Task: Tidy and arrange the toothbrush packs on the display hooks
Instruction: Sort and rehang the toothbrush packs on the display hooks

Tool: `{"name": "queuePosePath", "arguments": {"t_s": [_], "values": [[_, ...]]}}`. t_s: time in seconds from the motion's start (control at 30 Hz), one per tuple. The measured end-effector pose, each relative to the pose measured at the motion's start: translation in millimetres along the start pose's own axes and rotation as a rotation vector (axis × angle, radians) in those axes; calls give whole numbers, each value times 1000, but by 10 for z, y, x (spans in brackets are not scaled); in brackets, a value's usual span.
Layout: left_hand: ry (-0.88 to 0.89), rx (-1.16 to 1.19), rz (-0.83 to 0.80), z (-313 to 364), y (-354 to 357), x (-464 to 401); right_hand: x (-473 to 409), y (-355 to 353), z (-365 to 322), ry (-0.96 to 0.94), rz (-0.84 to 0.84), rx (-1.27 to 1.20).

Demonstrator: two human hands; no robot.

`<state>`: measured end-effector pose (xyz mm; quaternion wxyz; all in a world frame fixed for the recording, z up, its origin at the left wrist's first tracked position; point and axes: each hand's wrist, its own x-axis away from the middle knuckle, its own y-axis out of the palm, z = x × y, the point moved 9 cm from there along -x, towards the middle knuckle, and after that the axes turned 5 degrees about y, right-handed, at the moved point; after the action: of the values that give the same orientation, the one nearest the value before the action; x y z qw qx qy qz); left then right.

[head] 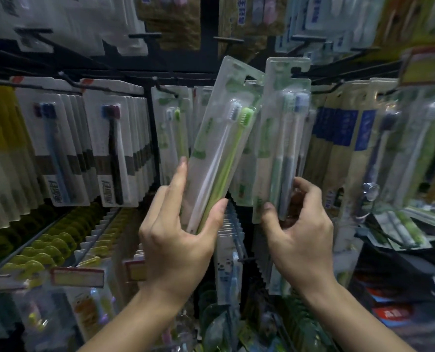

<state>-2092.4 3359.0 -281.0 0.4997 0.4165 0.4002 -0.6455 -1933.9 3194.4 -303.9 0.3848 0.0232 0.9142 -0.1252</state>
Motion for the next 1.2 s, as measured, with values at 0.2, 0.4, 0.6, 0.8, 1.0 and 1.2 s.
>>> {"name": "queuePosePath", "arguments": {"t_s": [0.2, 0.4, 0.6, 0.8, 1.0, 1.2], "values": [[-47, 77, -3, 173, 273, 55, -26, -166, 103, 16, 40, -1], [-58, 124, 16, 270, 466, 150, -67, -315, 241, 46, 68, 11], [-72, 164, 52, 317, 560, 187, -100, -380, 340, 74, 75, -3], [-108, 172, 89, 346, 597, 215, -114, -407, 346, 55, 73, 14], [-157, 186, 110, 306, 590, 223, -138, -411, 373, 64, 62, 34], [-209, 189, 110, 255, 607, 241, -129, -408, 402, 104, 45, 43]]}}
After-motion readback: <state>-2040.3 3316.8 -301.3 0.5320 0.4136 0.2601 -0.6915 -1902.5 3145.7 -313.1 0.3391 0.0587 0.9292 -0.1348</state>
